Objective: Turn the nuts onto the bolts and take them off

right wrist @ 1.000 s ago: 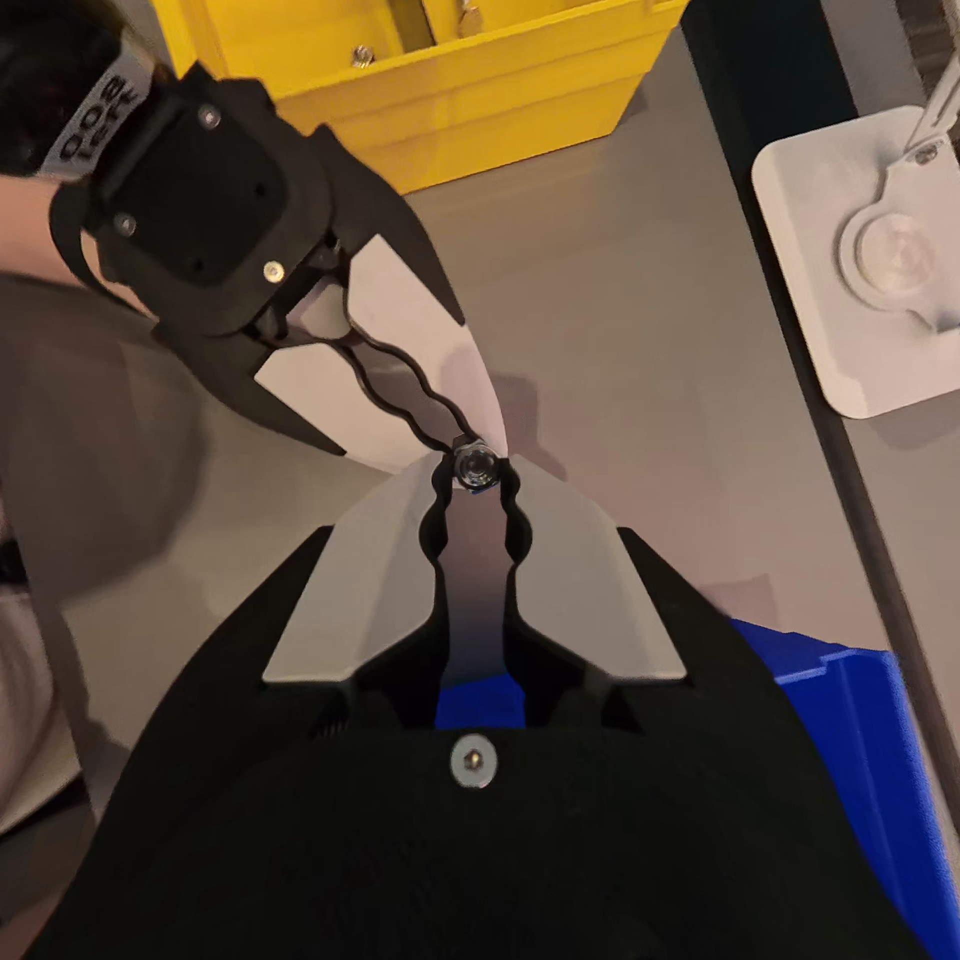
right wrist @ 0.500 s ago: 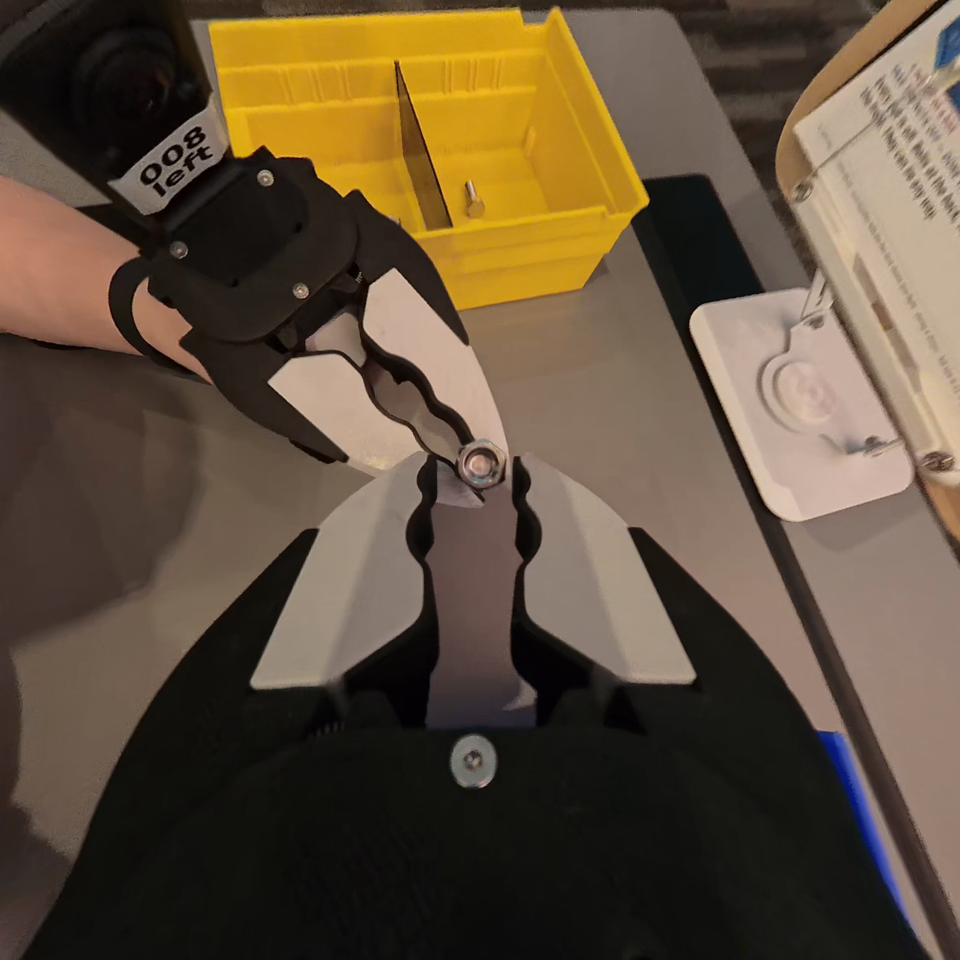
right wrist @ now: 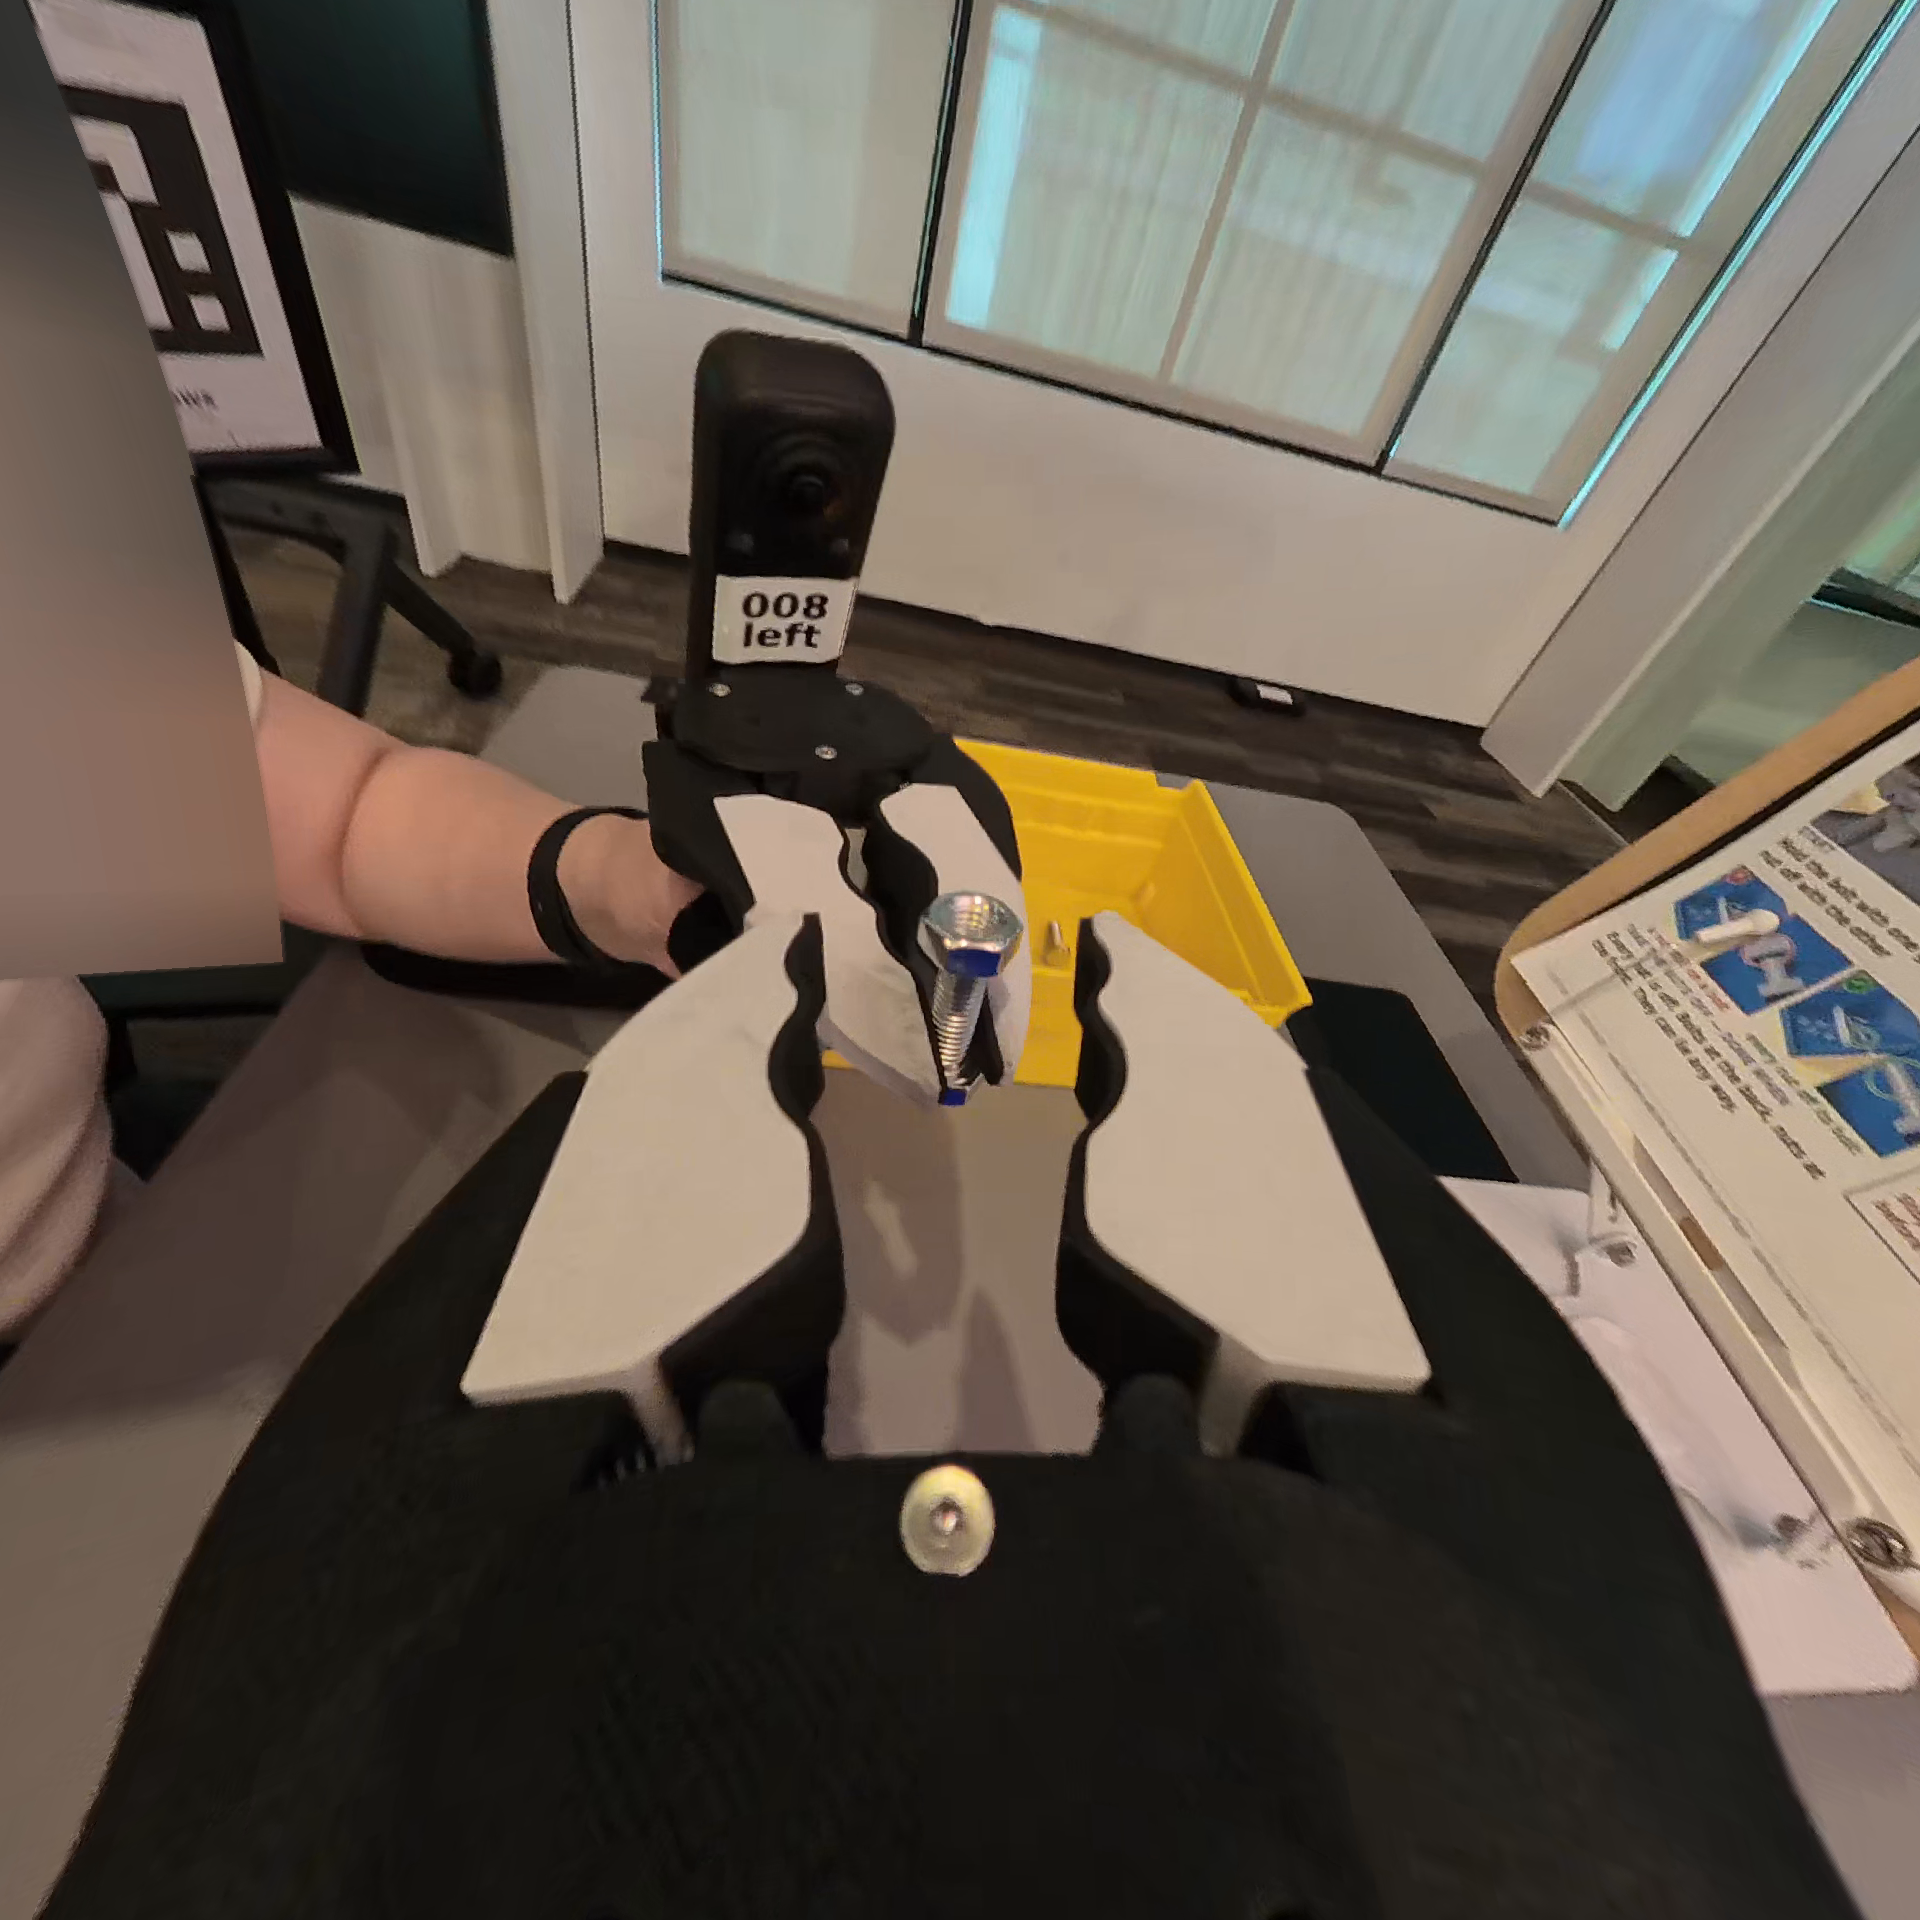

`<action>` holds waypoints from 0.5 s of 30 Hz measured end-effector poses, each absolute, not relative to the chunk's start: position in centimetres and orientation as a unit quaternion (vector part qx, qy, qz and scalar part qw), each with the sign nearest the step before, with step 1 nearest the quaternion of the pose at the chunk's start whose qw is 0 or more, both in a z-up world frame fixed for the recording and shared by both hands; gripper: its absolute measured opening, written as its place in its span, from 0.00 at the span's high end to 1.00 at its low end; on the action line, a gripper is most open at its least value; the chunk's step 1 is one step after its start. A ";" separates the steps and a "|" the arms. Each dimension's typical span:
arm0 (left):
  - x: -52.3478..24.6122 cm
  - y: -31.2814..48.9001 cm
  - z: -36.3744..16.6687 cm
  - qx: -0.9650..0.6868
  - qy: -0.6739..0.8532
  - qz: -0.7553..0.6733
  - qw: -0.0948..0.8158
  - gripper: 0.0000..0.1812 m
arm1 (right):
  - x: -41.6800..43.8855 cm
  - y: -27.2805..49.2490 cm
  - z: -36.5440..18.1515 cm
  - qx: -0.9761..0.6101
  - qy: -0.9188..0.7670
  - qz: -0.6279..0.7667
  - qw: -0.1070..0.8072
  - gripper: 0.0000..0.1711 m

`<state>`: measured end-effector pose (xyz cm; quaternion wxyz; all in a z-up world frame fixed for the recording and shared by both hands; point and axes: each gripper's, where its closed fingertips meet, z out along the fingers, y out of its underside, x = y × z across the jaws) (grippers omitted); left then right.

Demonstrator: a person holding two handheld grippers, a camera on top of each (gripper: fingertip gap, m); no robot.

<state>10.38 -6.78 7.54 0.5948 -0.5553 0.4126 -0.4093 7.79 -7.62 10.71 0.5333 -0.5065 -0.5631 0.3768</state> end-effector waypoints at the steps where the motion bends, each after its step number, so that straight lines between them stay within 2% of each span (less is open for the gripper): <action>1: 10.3 -6.8 7.6 -0.557 0.415 -0.401 0.598 0.95 | 7.7 -7.7 10.9 -0.504 -0.560 0.380 0.536 0.73; 15: 9.1 -5.5 7.9 -0.585 0.395 -0.360 0.610 0.95 | 7.1 -7.8 10.8 -0.524 -0.556 0.362 0.535 0.73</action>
